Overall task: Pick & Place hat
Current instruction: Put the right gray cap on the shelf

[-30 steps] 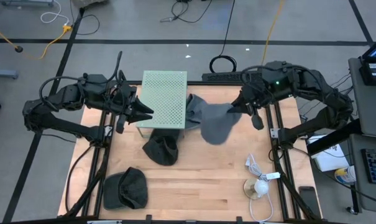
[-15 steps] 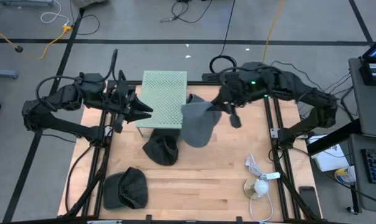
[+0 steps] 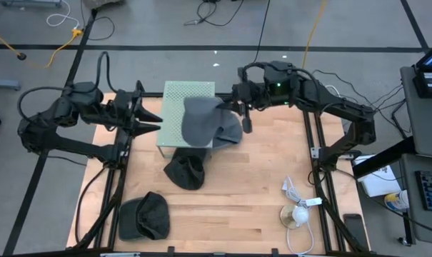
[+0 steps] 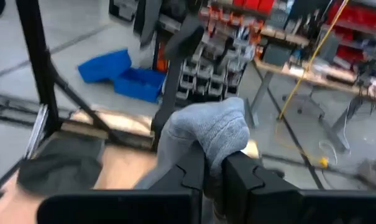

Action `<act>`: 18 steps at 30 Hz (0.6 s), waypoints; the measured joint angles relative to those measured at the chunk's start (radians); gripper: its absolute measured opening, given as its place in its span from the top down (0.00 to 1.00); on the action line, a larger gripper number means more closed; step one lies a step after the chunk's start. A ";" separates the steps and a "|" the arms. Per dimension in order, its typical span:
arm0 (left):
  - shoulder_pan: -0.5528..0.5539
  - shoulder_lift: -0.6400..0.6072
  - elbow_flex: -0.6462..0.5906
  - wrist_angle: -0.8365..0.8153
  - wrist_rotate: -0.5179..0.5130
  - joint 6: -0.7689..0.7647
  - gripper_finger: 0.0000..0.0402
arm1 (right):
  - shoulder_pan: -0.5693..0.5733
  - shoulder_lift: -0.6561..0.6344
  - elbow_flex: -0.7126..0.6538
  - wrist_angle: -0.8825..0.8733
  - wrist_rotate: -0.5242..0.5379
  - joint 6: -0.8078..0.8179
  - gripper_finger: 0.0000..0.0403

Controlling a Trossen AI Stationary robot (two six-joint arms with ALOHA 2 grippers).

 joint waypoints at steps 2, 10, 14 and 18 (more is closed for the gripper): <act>0.000 -0.004 0.000 -0.011 -0.012 0.012 0.70 | -0.006 0.009 -0.003 0.008 -0.002 0.003 0.96; 0.000 -0.004 0.000 -0.020 -0.138 0.064 0.70 | -0.006 0.102 -0.003 0.087 -0.005 -0.002 0.96; 0.000 -0.003 0.000 -0.040 -0.206 0.144 0.70 | -0.005 0.129 -0.004 0.083 -0.024 0.009 0.96; 0.000 0.000 0.000 -0.072 -0.220 0.237 0.70 | -0.005 0.137 -0.003 0.111 -0.096 0.021 0.96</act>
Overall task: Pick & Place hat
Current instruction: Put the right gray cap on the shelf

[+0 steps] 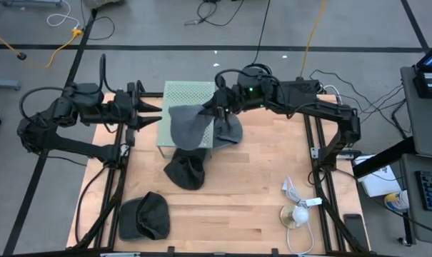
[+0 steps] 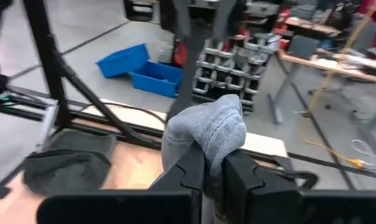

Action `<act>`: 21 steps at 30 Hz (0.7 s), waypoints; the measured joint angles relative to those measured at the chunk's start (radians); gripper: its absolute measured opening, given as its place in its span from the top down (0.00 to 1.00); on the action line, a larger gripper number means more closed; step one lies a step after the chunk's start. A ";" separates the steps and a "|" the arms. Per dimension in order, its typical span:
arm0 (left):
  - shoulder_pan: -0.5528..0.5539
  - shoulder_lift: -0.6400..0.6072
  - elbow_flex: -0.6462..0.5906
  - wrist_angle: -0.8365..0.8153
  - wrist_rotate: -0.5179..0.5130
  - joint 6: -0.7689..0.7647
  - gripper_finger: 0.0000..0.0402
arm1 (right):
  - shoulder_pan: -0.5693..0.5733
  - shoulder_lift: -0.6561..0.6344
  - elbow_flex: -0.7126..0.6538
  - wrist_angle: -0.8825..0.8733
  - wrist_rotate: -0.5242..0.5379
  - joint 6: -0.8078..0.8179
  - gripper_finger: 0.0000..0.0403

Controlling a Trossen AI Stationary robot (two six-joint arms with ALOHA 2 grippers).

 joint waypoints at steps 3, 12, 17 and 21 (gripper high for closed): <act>0.000 0.008 0.000 -0.008 -0.014 0.007 0.70 | 0.003 0.003 0.000 0.004 -0.032 0.013 0.96; 0.000 0.089 0.000 0.065 -0.012 -0.005 0.49 | 0.011 0.002 0.000 0.005 -0.045 -0.004 0.95; 0.010 0.147 0.000 0.144 0.055 -0.030 0.39 | 0.014 0.001 0.000 -0.018 -0.045 -0.011 0.94; 0.037 0.183 0.000 0.182 0.133 -0.110 0.37 | 0.014 0.001 0.000 -0.029 -0.076 -0.018 0.96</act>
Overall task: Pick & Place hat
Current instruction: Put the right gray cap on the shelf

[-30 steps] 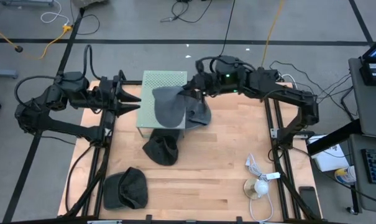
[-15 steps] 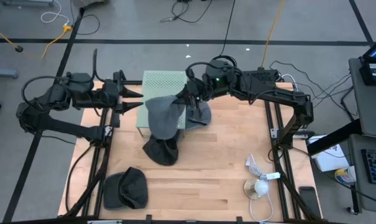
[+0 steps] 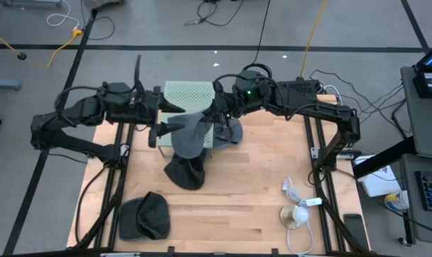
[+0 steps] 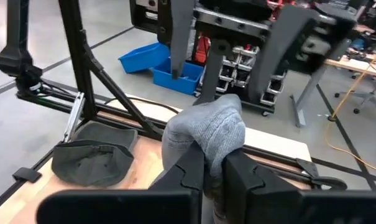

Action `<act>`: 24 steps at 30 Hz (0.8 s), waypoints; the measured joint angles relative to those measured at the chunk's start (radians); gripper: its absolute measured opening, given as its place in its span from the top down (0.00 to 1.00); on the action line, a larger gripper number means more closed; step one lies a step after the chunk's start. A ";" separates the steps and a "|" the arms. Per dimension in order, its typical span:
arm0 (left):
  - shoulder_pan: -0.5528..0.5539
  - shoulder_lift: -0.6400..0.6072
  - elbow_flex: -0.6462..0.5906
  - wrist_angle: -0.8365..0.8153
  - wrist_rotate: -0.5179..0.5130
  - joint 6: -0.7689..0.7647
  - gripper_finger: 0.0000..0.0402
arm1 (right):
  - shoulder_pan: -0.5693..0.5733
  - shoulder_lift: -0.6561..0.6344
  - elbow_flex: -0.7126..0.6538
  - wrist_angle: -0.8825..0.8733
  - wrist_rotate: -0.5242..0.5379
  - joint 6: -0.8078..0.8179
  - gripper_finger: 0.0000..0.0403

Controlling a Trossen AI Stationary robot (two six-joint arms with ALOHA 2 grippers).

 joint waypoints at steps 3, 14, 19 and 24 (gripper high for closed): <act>0.010 0.024 0.000 0.014 0.010 -0.016 0.37 | 0.001 0.000 -0.002 0.000 -0.019 0.000 0.95; 0.014 0.082 0.000 0.028 0.080 -0.087 0.40 | 0.007 0.000 -0.011 -0.026 -0.019 -0.022 0.95; 0.015 0.076 0.000 0.025 0.091 -0.091 0.57 | 0.007 0.000 -0.011 -0.023 -0.017 -0.034 0.95; 0.015 0.074 0.000 0.016 0.092 -0.090 0.83 | 0.007 0.000 -0.011 -0.023 -0.017 -0.045 0.95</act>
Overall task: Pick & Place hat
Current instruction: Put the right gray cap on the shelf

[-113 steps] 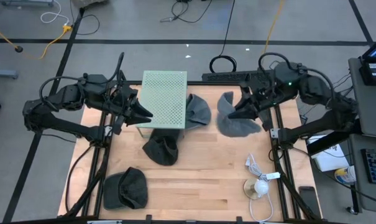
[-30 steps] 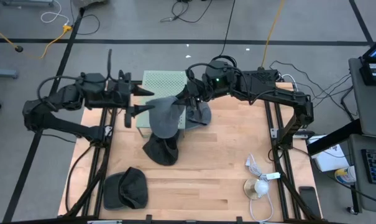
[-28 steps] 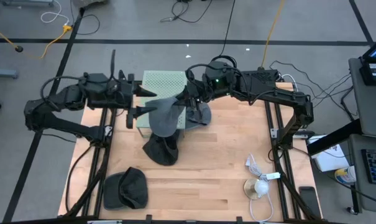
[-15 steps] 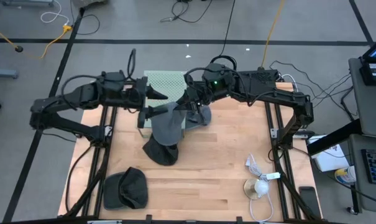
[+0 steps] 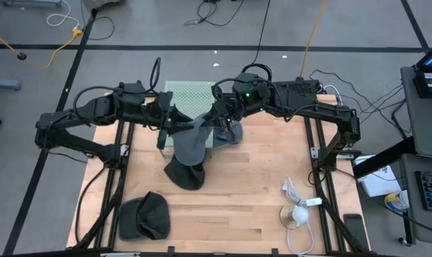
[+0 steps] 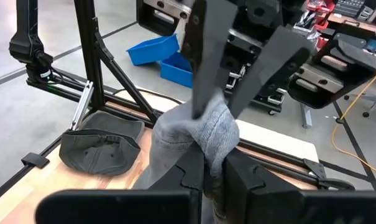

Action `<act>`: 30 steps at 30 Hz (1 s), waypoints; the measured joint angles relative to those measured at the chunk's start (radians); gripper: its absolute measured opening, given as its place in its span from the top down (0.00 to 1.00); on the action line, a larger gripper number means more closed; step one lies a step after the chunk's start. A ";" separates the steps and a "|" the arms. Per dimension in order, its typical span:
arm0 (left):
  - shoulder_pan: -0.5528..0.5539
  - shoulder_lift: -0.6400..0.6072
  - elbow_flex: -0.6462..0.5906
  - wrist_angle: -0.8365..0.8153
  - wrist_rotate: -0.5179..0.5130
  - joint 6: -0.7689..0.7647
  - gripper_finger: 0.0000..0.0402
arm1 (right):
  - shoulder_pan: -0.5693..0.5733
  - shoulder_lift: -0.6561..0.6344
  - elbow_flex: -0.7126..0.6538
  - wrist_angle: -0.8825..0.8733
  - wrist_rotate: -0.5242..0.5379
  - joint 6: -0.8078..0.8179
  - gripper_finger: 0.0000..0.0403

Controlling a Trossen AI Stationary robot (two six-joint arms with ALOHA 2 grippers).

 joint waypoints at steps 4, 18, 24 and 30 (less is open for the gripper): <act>0.006 0.000 0.000 -0.001 0.003 -0.006 0.97 | 0.000 0.000 0.000 0.000 0.002 -0.010 0.93; 0.123 -0.027 0.000 0.020 0.327 0.041 0.99 | 0.000 -0.104 0.000 -0.107 0.026 0.109 0.66; 0.201 -0.028 0.000 -0.010 0.443 0.256 0.99 | 0.003 -0.202 0.000 -0.136 0.025 0.197 0.60; 0.277 -0.028 0.000 -0.046 0.518 0.510 1.00 | 0.007 -0.282 0.001 -0.143 0.025 0.215 0.59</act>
